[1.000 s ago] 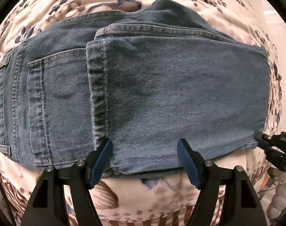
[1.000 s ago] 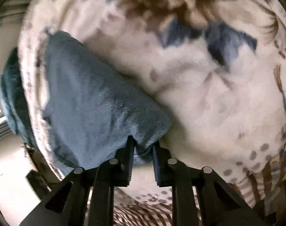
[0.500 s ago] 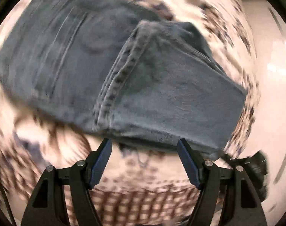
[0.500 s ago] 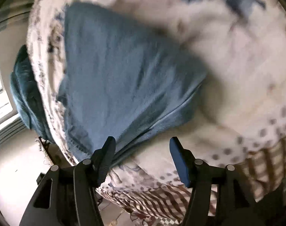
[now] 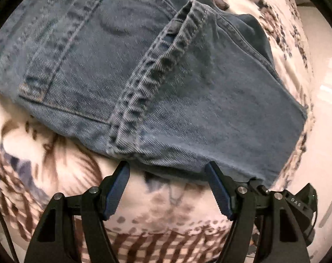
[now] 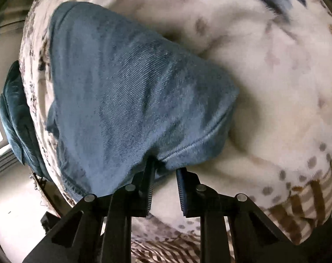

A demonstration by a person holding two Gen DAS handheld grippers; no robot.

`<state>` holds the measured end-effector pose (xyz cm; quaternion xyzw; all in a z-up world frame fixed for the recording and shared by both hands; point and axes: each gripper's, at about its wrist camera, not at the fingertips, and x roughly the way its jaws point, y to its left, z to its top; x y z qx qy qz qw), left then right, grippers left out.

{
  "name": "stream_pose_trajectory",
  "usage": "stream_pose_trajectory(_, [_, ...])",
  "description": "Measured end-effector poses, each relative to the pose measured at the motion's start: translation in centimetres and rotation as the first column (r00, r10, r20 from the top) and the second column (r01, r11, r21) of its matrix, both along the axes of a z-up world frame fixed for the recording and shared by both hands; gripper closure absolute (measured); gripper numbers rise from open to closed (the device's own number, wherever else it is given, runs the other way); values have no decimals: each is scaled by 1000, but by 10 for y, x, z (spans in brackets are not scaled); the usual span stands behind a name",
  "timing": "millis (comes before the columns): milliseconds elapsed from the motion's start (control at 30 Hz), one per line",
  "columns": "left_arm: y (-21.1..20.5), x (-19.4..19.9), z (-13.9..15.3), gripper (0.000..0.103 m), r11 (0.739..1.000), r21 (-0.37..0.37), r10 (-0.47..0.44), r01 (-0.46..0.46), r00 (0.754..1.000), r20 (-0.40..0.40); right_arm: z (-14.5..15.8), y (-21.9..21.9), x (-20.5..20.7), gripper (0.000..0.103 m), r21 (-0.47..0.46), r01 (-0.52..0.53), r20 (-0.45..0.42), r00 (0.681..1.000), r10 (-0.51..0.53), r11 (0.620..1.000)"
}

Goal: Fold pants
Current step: 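Grasp the stacked leg hems of the jeans with the left tool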

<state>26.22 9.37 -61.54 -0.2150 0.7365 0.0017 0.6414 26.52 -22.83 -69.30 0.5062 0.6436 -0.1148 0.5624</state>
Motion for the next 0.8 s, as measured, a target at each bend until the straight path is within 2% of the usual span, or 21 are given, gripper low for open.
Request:
stream_pose_trajectory(33, [-1, 2, 0, 33, 1000, 17, -9, 9, 1000, 4, -1, 0, 1, 82, -10, -9, -1, 1000, 9, 1000])
stream_pose_trajectory(167, [-1, 20, 2, 33, 996, 81, -24, 22, 999, 25, 13, 2, -7, 99, -66, -54, -22, 998, 53, 996])
stream_pose_trajectory(267, [3, 31, 1, 33, 996, 90, -16, 14, 1000, 27, 14, -2, -17, 100, -71, -98, -60, 994, 94, 993])
stream_pose_trajectory(367, [7, 33, 3, 33, 996, 85, -30, 28, 999, 20, 5, -8, -23, 100, 1, -100, -86, 991, 100, 995])
stream_pose_trajectory(467, [9, 28, 18, 33, 992, 103, -72, 70, 997, 21, 10, -10, -24, 100, 80, -101, -31, 994, 104, 992])
stream_pose_trajectory(533, [8, 23, 32, 33, 991, 98, -90, 86, 995, 35, 18, -6, -18, 95, 98, -143, 3, 990, 143, 985])
stream_pose_trajectory(567, [6, 24, 40, 33, 989, 100, -111, 105, 992, 54, 22, -1, -12, 84, 106, -169, 12, 986, 168, 980])
stream_pose_trajectory(600, [7, 23, 44, 33, 987, 113, -125, 117, 990, 61, 24, 5, -6, 68, 124, -187, 30, 982, 184, 975])
stream_pose_trajectory(667, [8, 30, 48, 33, 989, 89, -127, 119, 988, 87, 27, 15, 2, 50, 132, -216, 63, 976, 209, 968])
stream_pose_trajectory(700, [9, 36, 44, 33, 990, 87, -120, 113, 990, 80, 29, 22, 7, 50, 118, -231, 71, 972, 224, 966])
stream_pose_trajectory(767, [10, 47, 34, 33, 995, 5, -101, 101, 992, 72, 26, 29, 10, 50, 123, -232, 70, 972, 224, 965])
stream_pose_trajectory(800, [4, 54, 18, 33, 993, -14, -119, 119, 993, 23, 24, 30, 11, 50, 126, -218, 65, 975, 211, 968])
